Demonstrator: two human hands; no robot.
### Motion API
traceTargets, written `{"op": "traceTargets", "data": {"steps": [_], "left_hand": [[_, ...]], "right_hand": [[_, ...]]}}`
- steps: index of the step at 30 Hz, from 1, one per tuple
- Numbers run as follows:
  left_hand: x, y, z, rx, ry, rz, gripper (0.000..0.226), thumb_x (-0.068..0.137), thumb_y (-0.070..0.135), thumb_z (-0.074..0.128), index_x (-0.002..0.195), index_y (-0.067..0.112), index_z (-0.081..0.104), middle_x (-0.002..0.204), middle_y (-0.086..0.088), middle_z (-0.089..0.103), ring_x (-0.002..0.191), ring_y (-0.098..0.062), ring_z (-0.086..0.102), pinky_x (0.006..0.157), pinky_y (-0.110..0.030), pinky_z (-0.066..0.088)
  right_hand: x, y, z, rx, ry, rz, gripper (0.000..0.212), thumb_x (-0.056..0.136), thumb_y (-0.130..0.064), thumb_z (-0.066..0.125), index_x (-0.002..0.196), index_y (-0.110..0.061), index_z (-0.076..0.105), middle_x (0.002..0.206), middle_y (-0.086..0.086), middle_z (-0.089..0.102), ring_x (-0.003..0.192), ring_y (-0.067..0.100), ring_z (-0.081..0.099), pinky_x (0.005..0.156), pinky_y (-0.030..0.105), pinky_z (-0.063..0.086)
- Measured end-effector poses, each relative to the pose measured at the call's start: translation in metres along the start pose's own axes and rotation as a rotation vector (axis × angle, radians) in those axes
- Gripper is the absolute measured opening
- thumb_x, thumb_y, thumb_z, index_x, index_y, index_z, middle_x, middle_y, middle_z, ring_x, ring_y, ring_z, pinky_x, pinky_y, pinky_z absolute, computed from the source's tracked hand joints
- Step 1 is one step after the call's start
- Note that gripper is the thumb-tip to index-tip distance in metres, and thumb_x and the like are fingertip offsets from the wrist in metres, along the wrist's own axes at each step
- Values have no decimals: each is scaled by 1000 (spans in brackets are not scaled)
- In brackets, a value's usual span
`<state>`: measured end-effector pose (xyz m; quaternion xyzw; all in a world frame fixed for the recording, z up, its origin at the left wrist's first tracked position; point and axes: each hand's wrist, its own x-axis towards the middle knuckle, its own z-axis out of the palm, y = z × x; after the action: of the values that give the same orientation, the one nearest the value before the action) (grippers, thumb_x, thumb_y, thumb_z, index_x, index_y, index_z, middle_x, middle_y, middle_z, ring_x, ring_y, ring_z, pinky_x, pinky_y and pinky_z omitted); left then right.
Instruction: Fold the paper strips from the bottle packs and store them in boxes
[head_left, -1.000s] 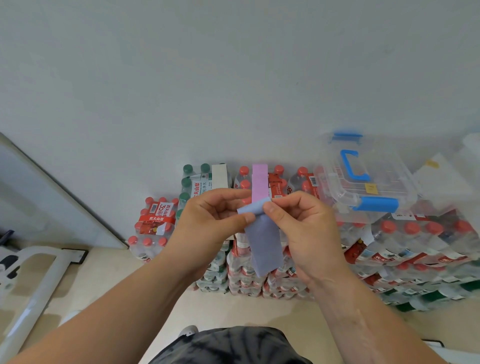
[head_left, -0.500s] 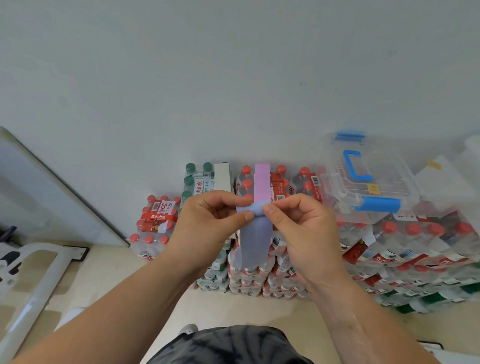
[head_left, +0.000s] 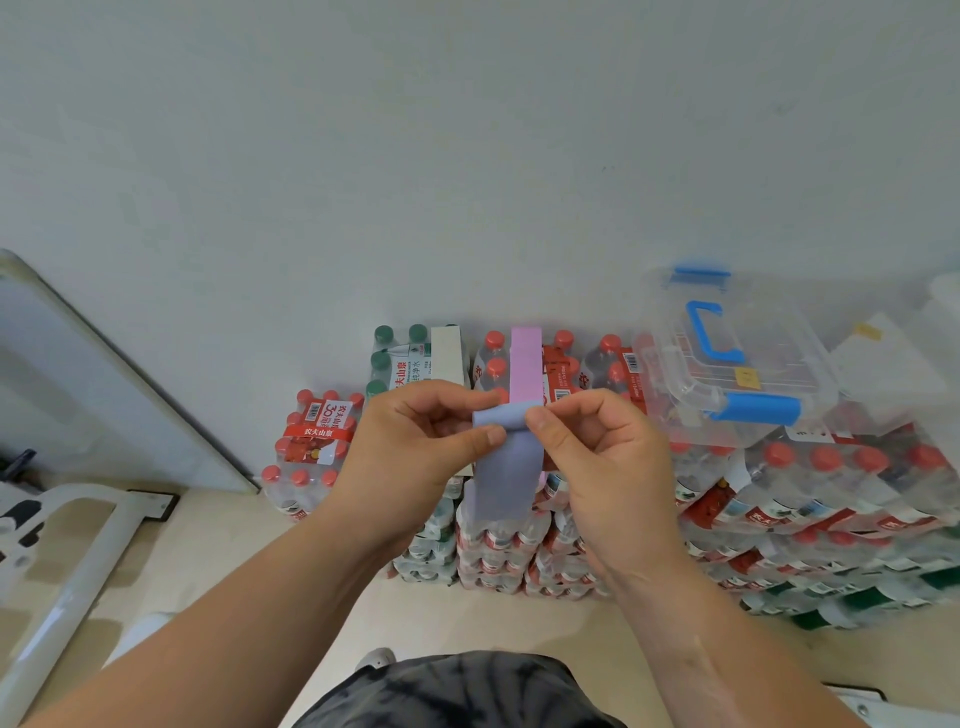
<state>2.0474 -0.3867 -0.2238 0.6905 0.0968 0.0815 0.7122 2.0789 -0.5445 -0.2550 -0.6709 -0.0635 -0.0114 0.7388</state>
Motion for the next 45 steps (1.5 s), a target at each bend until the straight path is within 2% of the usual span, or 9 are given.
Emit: {"op": "traceTargets", "data": {"steps": [6, 12, 16, 27, 30, 33, 38, 42, 45], "left_hand": [[-4, 2, 1, -20, -20, -19, 29, 79, -5, 74, 86, 23, 78, 83, -4, 78, 77, -15, 74, 64, -21, 56], [-3, 3, 1, -4, 5, -12, 33, 80, -3, 74, 79, 30, 81, 82, -5, 77, 80, -18, 74, 68, -25, 57], [-1, 3, 0, -7, 5, -17, 39, 79, -7, 74, 75, 32, 80, 81, 0, 78, 81, -16, 73, 71, -24, 56], [-3, 1, 4, -58, -21, -62, 29, 84, -2, 71, 89, 25, 79, 93, -17, 75, 84, -25, 74, 70, -32, 59], [-2, 0, 3, -70, -27, -60, 33, 83, -5, 71, 83, 26, 80, 92, -17, 75, 82, -23, 73, 70, -31, 58], [-2, 0, 4, -79, -32, -64, 35, 82, -11, 70, 81, 23, 78, 86, -11, 76, 78, -19, 71, 66, -26, 56], [-2, -2, 5, -67, -41, -78, 32, 80, -13, 70, 81, 19, 76, 91, -9, 77, 81, -21, 73, 67, -24, 55], [-2, -1, 6, -99, -47, -87, 10, 72, 16, 77, 82, 18, 77, 90, -15, 74, 80, -23, 73, 66, -27, 56], [-2, 0, 6, -93, -33, -76, 7, 76, 11, 77, 79, 18, 76, 80, -8, 73, 73, -17, 71, 61, -22, 54]], "right_hand": [[0, 2, 0, -31, 19, -16, 10, 85, -12, 77, 83, -19, 71, 82, -7, 76, 77, 10, 72, 70, 23, 57], [-1, 1, 0, 42, -15, 34, 9, 86, -5, 75, 89, -12, 70, 85, 0, 77, 81, 13, 74, 71, 28, 60], [-3, 0, 0, 24, -8, 48, 8, 86, -12, 76, 93, -14, 72, 88, 5, 78, 84, 23, 76, 75, 44, 63], [-3, 2, 0, -12, 34, -17, 15, 85, -9, 76, 81, -23, 74, 83, -2, 76, 77, 13, 71, 68, 25, 58], [-5, -1, -2, 3, 14, 5, 5, 83, -19, 77, 84, -22, 73, 86, 0, 77, 79, 19, 73, 67, 30, 61], [-6, -3, -3, -28, 9, 4, 17, 79, -33, 75, 87, -19, 72, 86, 3, 77, 81, 26, 72, 70, 40, 60], [-5, 0, -3, -97, 27, -21, 5, 88, -20, 75, 83, -21, 73, 83, 2, 75, 79, 26, 71, 73, 44, 59], [-4, 2, -3, -103, 25, -21, 10, 87, -17, 76, 81, -24, 73, 84, -1, 75, 80, 20, 71, 73, 39, 60], [-4, 2, -3, -97, 18, -18, 8, 86, -18, 77, 80, -22, 73, 82, 1, 74, 79, 23, 71, 72, 40, 59]]}}
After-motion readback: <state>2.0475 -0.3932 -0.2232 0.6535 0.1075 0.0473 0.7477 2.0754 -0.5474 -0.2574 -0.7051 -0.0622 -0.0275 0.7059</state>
